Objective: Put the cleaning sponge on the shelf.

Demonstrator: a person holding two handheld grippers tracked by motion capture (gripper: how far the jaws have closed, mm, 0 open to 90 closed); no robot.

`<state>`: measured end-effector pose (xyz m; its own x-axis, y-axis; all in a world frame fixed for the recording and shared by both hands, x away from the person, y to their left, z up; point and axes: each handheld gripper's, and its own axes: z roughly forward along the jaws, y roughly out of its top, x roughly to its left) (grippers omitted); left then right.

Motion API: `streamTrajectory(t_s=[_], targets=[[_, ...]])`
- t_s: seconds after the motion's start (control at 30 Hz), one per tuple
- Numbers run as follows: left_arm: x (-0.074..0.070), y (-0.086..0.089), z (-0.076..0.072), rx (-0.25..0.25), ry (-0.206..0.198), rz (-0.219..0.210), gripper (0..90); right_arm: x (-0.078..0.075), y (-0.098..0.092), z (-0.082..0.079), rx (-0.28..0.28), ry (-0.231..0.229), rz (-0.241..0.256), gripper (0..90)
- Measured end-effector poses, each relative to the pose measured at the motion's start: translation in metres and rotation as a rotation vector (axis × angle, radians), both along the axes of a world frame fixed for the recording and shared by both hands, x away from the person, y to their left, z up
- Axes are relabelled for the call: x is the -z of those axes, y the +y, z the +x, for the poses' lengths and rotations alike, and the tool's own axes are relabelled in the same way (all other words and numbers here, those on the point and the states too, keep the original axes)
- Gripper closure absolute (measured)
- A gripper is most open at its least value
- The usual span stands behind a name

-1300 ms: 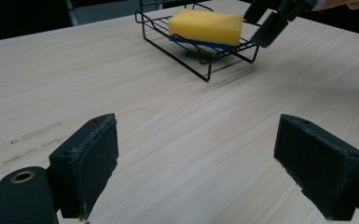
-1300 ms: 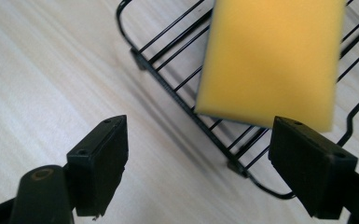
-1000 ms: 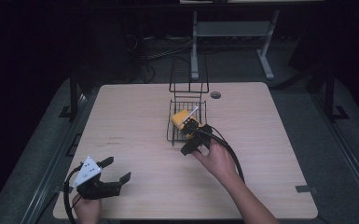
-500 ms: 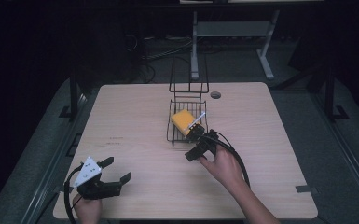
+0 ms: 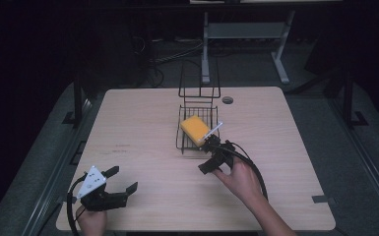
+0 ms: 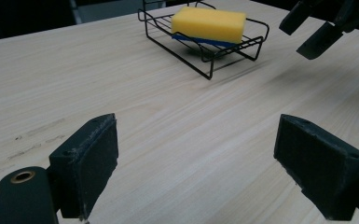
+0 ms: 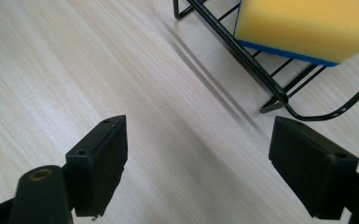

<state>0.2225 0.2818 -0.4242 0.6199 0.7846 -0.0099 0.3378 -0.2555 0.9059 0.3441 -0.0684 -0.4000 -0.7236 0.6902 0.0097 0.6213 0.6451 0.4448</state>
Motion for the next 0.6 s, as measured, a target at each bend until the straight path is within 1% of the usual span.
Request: streamTrajectory(t_s=[0.17,0.33,0.6], targets=[[0.001,0.002,0.0,-0.006,0.002,-0.001,12.9,0.003,-0.002,-0.002,-0.003,0.009,0.007,19.3],[0.0,0.001,0.0,-0.005,0.0,0.001,12.9,0.006,-0.007,-0.005,-0.005,0.006,0.007,19.2],[0.0,0.0,0.0,-0.001,0.001,0.004,13.0,0.007,-0.018,-0.009,0.01,0.006,0.018,19.1]])
